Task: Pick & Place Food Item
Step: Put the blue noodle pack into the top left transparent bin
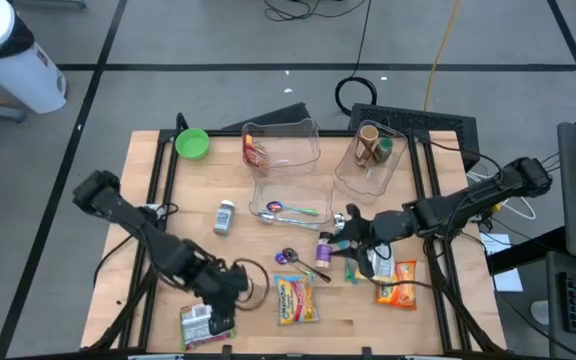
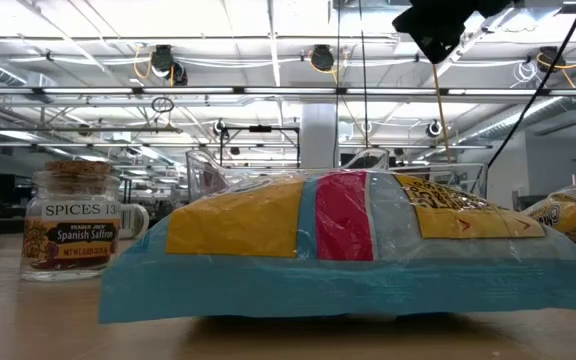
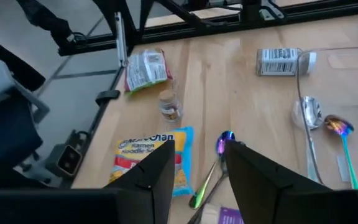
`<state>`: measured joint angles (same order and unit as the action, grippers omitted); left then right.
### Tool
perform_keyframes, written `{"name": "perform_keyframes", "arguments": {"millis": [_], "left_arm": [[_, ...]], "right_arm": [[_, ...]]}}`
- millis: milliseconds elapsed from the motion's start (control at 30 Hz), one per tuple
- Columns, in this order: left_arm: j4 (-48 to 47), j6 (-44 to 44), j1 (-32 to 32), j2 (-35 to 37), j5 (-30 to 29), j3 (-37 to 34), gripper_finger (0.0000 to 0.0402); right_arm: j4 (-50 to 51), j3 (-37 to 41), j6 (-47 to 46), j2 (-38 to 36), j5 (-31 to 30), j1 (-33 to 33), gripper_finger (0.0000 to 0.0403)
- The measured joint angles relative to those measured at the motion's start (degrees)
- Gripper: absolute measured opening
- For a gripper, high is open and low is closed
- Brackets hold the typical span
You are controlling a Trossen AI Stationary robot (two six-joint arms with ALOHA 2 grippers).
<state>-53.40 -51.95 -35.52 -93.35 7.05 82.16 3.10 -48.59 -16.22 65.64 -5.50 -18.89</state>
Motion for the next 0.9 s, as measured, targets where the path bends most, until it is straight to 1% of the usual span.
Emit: {"name": "perform_keyframes", "arguments": {"millis": [67, 133, 267, 467, 567, 700, 800, 900], "left_arm": [[-5.35, 6.93, -0.14, -3.16, 0.24, 3.24, 0.0200], [-6.60, 12.18, -0.13, -5.06, 1.02, 4.19, 0.0200], [-6.56, 18.12, 0.16, -7.55, 2.17, 3.41, 0.0200], [-6.49, 25.46, 1.12, -8.76, 5.22, 0.64, 0.0200], [-6.39, 26.87, 2.08, -8.69, 5.46, 0.09, 0.0200], [-5.67, 26.33, 4.26, -8.70, 6.06, 0.03, 0.0200], [-2.33, 25.29, 6.73, -8.71, 9.48, 0.01, 0.0200], [3.28, 23.14, 10.59, -8.69, 13.25, 0.01, 0.0200]], "right_arm": [[-1.03, 1.06, -0.96, -1.19, 0.42, 0.00, 0.0132], [-1.43, 2.01, -1.41, -2.15, 1.26, 0.02, 0.0132], [-1.50, 2.48, -3.15, -3.48, 1.31, -0.07, 0.0132], [-1.69, 2.46, -3.71, -4.01, 1.18, -1.44, 0.0132], [-1.57, 2.46, -4.33, -3.99, 1.14, -2.18, 0.0132], [-1.41, 2.46, -4.33, -3.99, 1.16, -3.03, 0.0132], [-1.09, 2.46, -4.24, -3.98, 1.16, -3.48, 0.0132], [-1.13, 2.46, -4.16, -3.68, 1.14, -3.48, 0.0132]]}}
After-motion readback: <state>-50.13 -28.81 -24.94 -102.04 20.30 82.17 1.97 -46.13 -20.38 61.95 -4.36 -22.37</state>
